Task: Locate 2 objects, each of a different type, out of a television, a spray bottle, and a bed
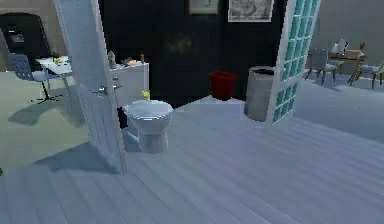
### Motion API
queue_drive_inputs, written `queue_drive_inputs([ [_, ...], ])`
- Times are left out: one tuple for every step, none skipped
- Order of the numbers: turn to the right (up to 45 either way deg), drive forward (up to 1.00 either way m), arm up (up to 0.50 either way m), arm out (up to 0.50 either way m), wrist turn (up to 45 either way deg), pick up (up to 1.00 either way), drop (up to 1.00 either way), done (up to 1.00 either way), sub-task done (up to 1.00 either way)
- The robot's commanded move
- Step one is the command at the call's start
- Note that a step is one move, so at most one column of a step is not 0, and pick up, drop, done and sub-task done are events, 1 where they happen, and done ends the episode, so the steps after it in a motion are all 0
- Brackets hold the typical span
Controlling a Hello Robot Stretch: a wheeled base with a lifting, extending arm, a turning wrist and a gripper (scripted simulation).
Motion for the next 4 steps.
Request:
queue_drive_inputs([
  [-12.0, 0.00, 0.00, 0.00, 0.0, 0.00, 0.00, 0.00, 0.00],
  [0.0, 0.60, 0.00, 0.00, 0.0, 0.00, 0.00, 0.00, 0.00],
  [-3.0, 0.00, 0.00, 0.00, 0.0, 0.00, 0.00, 0.00, 0.00],
  [0.0, 0.60, 0.00, 0.00, 0.0, 0.00, 0.00, 0.00, 0.00],
])
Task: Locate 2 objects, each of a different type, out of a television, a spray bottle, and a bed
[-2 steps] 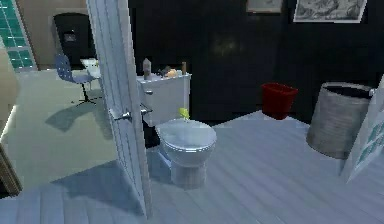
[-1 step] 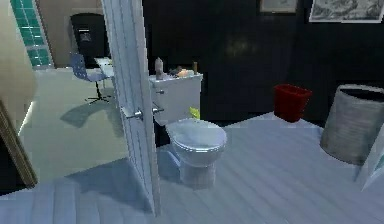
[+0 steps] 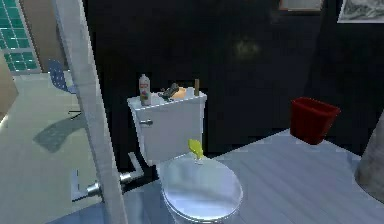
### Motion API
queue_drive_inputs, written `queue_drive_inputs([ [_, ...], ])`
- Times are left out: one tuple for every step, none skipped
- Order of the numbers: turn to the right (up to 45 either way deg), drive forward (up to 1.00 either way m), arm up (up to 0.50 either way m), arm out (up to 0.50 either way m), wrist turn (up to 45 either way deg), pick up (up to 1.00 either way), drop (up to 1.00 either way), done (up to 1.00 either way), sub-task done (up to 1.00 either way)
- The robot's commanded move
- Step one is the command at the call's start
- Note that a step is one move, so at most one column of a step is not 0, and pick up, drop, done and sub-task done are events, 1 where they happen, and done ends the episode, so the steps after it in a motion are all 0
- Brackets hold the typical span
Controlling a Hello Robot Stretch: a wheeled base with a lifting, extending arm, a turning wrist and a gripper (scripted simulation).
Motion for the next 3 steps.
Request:
queue_drive_inputs([
  [0.0, 0.00, 0.00, 0.00, 0.0, 0.00, 0.00, 0.00, 1.00],
  [-45.0, 0.00, 0.00, 0.00, 0.0, 0.00, 0.00, 0.00, 0.00],
  [-21.0, 0.00, 0.00, 0.00, 0.0, 0.00, 0.00, 0.00, 0.00],
])
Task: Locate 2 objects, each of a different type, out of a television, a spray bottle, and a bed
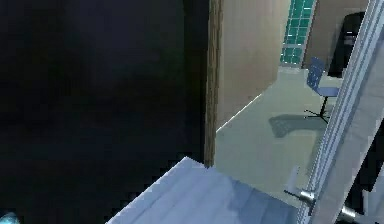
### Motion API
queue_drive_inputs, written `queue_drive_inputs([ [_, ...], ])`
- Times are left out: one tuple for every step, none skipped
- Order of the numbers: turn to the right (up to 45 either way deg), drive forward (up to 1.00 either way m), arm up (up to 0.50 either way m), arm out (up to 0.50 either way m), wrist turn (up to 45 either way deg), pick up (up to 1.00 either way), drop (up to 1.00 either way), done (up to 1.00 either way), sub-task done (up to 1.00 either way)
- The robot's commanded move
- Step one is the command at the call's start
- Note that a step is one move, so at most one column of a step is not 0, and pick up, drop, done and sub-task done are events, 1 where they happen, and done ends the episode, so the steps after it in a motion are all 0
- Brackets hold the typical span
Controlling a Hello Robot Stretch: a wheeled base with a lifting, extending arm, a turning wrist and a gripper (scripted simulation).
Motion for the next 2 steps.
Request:
queue_drive_inputs([
  [0.0, 0.75, 0.00, 0.00, 0.0, 0.00, 0.00, 0.00, 0.00],
  [36.0, 0.00, 0.00, 0.00, 0.0, 0.00, 0.00, 0.00, 0.00],
])
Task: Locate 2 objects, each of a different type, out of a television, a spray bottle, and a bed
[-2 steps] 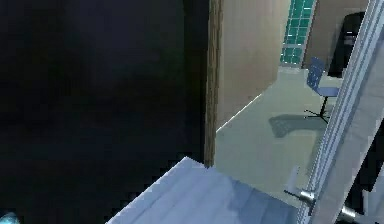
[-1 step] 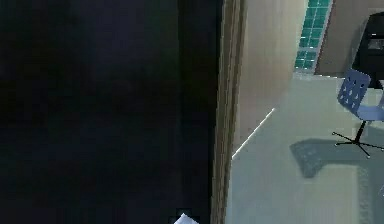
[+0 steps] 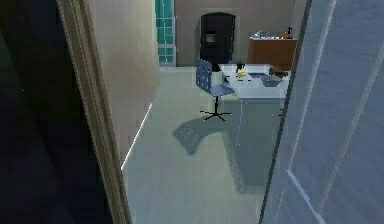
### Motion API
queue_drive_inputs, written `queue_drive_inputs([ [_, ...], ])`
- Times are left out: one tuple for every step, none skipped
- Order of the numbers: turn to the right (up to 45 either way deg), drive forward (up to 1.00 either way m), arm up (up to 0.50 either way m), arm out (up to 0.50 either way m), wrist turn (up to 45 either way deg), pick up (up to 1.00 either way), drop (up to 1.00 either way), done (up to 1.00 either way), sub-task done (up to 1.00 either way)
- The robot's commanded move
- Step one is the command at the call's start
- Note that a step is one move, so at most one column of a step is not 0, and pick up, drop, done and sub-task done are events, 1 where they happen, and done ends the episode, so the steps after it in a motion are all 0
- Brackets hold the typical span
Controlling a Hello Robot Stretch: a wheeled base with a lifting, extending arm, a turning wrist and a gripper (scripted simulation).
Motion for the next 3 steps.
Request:
queue_drive_inputs([
  [0.0, 0.30, 0.00, 0.00, 0.0, 0.00, 0.00, 0.00, 0.00],
  [0.0, 0.70, 0.00, 0.00, 0.0, 0.00, 0.00, 0.00, 0.00],
  [24.0, 0.00, 0.00, 0.00, 0.0, 0.00, 0.00, 0.00, 0.00],
])
